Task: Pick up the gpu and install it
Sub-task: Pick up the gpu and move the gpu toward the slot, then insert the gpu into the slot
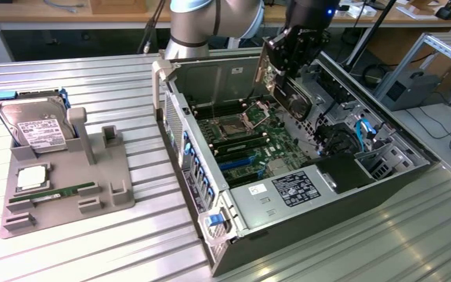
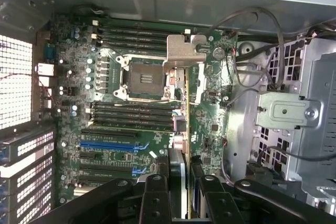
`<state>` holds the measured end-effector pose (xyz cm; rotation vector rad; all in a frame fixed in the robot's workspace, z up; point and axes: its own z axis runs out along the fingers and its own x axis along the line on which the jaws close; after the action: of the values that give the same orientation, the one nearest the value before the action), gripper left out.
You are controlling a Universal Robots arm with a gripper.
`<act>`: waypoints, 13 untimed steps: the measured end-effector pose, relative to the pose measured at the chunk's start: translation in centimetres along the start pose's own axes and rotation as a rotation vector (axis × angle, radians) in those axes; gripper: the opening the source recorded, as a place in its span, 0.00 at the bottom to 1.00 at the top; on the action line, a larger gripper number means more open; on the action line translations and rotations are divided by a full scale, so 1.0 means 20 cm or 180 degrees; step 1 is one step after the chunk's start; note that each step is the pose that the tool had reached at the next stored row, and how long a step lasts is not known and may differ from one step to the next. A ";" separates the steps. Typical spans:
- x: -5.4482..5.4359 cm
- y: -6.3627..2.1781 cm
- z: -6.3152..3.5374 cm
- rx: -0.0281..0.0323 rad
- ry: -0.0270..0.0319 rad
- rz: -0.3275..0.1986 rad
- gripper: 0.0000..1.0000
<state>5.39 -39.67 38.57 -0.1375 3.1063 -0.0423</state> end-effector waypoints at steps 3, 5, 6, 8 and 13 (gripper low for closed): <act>0.00 0.000 0.005 0.0001 0.0000 0.0000 0.27; 0.00 0.000 0.006 0.0000 0.0000 0.0000 0.27; 0.00 0.000 0.006 0.0000 0.0000 0.0000 0.27; 0.00 0.000 0.006 0.0000 0.0000 0.0000 0.27; 0.00 0.000 0.006 0.0000 0.0000 0.0000 0.27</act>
<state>5.45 -39.67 38.45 -0.1376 3.1063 -0.0423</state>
